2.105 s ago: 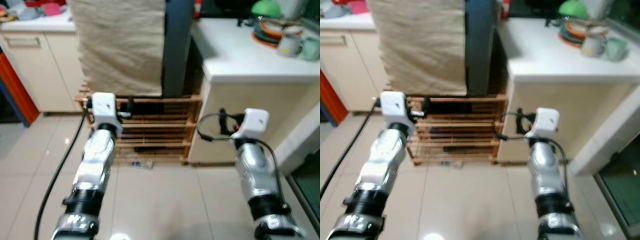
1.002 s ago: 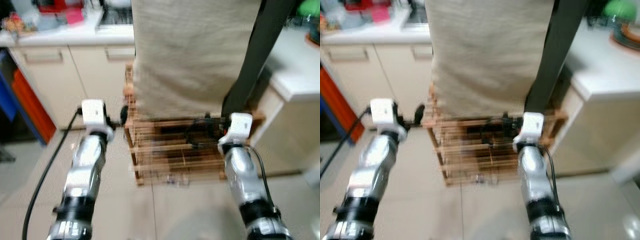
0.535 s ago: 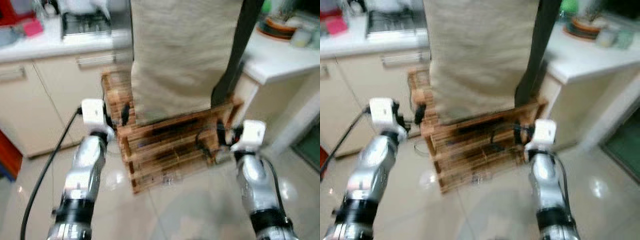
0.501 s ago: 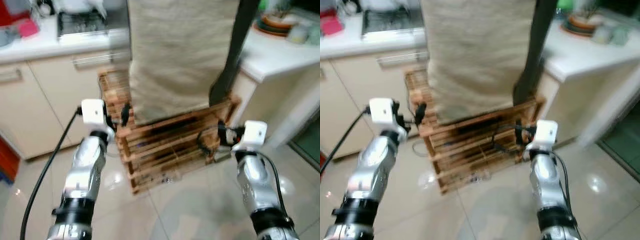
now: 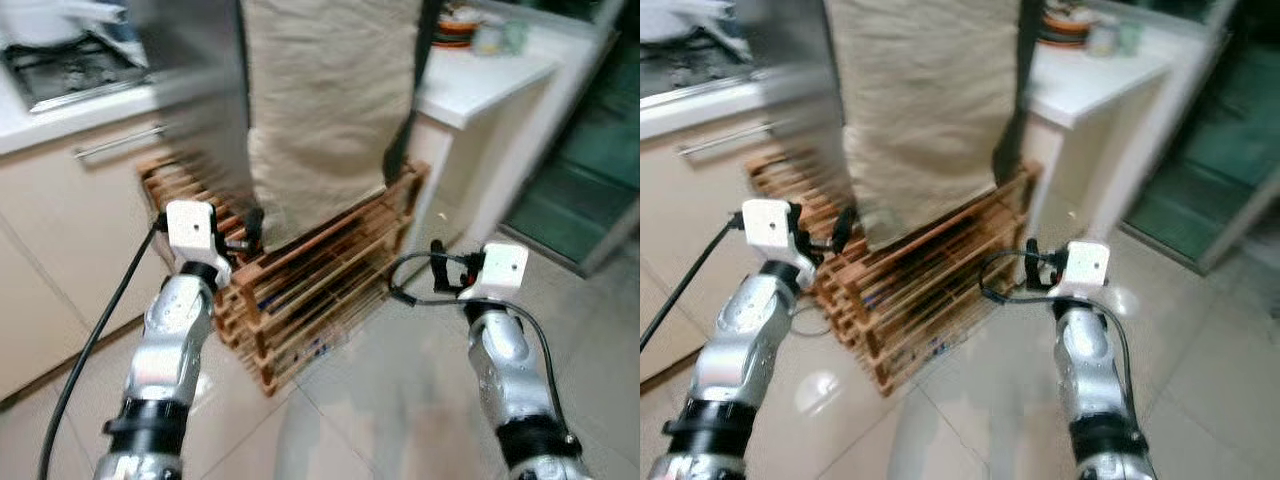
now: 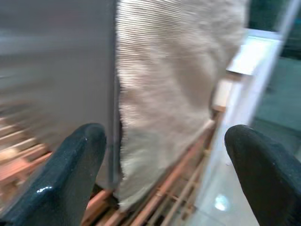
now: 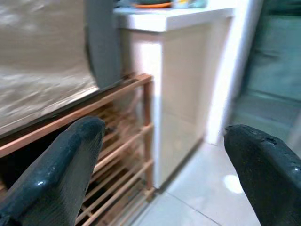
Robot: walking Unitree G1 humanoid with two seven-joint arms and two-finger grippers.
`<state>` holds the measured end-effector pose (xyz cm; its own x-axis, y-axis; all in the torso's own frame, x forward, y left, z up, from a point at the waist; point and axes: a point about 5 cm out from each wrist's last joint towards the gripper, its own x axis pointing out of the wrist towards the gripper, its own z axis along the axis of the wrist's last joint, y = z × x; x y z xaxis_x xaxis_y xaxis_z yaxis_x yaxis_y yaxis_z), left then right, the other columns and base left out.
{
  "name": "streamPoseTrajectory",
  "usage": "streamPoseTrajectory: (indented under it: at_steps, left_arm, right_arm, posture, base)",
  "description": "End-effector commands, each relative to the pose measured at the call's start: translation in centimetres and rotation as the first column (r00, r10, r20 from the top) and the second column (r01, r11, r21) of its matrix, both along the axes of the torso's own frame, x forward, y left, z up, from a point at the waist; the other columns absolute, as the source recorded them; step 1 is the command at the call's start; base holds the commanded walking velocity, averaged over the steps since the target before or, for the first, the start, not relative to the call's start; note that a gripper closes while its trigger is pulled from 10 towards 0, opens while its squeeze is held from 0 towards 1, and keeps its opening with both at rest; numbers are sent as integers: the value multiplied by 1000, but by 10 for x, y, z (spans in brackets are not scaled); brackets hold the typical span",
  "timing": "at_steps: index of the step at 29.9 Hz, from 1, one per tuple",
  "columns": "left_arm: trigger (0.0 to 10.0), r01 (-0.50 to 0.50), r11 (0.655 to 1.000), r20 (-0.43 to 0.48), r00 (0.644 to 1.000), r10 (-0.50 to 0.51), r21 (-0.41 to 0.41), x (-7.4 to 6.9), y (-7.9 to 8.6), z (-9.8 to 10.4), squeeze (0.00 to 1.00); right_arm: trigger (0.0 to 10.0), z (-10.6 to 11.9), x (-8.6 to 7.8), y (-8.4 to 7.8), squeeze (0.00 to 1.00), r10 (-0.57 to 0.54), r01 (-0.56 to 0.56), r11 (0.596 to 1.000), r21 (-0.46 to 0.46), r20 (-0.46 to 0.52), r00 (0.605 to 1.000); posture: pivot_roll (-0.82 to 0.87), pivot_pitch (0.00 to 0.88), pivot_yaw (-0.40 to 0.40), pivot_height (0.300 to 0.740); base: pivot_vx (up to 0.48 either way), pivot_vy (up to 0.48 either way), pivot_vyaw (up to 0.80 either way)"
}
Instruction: Restocking fridge
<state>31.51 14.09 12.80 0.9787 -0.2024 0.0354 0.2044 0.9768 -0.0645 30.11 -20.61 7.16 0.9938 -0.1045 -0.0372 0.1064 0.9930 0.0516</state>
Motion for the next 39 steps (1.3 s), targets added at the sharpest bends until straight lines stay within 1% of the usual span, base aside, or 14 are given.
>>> streamPoseTrajectory:
  at_steps: [1, 15, 18, 19, 20, 22, 25, 27, 29, 32, 33, 36, 38, 39]
  left_arm:
    - [10000, -28, 999, 30, 999, 27, 18, 0, 10, 7, 0]
    - [10000, -23, 1000, 68, 997, 21, 22, 2, 3, 15, 0]
    - [10000, -72, 995, 100, 993, 65, 68, 5, 5, 21, 0]
    - [10000, -86, 996, 78, 993, 84, 20, 7, 5, 25, 0]
    - [10000, -86, 996, 78, 993, 84, 20, 7, 5, 25, 0]
    - [10000, -77, 997, 85, 993, 79, -20, 9, 3, 34, 0]
    - [10000, -4, 1000, 159, 987, 3, 4, 5, -9, 50, 0]
    - [10000, 26, 999, 160, 987, -30, 28, -1, -9, 49, 0]
    - [10000, 52, 998, 135, 989, -56, 32, -16, 1, 42, 0]
    - [10000, 86, 995, 65, 994, -89, 43, -50, 25, 23, 0]
    - [10000, 24, 992, 49, 998, -30, 124, -65, 41, 10, 0]
    - [10000, -26, 986, 62, 998, 16, 165, -68, 42, 5, 0]
    - [10000, -44, 995, 105, 994, 35, 92, -55, 22, 16, 0]
    - [10000, -46, 998, 112, 993, 40, 51, -51, 16, 20, 0]
  right_arm:
    - [10000, 6, 4, 9, 0, 21, -21, 1000, 1, 19, 1000]
    - [10000, 11, 5, 12, 0, 40, -40, 999, -15, 47, 998]
    - [10000, 37, 6, 17, 0, 34, -28, 999, -44, 155, 987]
    - [10000, 46, 7, 22, 0, 39, -33, 999, -33, 183, 982]
    - [10000, 46, 7, 22, 0, 39, -33, 999, -33, 183, 982]
    - [10000, 58, 6, 29, 0, 62, -59, 998, -21, 219, 974]
    - [10000, 59, 2, 38, 0, 101, -99, 995, -20, 211, 972]
    - [10000, 57, -6, 37, 0, 103, -101, 995, -21, 190, 976]
    - [10000, 63, -25, 33, 0, 133, -125, 991, -55, 193, 972]
    - [10000, 63, -62, 17, 0, 181, -157, 977, -147, 170, 969]
    - [10000, 52, -76, 6, 0, 147, -129, 982, -139, 131, 980]
    - [10000, 43, -82, -8, 0, 56, -39, 990, -133, 124, 991]
    - [10000, 31, -79, -10, 0, -22, 29, 996, -81, 82, 996]
    - [10000, 31, -77, -5, 0, -4, 11, 997, -82, 82, 997]
  posture:
    - [-53, 0, 3, 740]
    - [-59, 0, 4, 740]
    - [-59, 0, -3, 740]
    - [-64, 0, -2, 740]
    - [-64, 0, -2, 740]
    - [-66, 0, -1, 740]
    - [-66, 0, 1, 740]
    - [-60, 0, 3, 740]
    - [-59, 0, 3, 740]
    - [-68, 0, -4, 740]
    - [-76, 0, -8, 740]
    - [-55, 0, -21, 740]
    - [-46, 0, -30, 740]
    - [-46, 0, -30, 740]
  base:
    - [0, 480, -763]
    - [0, 468, -746]
    - [0, 0, -260]
    - [0, 0, 0]
    - [0, 0, 0]
    - [0, 0, 0]
    - [0, 0, 0]
    - [0, 0, 0]
    - [0, 0, 0]
    - [0, 0, 0]
    - [0, 0, 0]
    - [0, 0, 0]
    - [0, 0, 0]
    - [0, 0, 0]
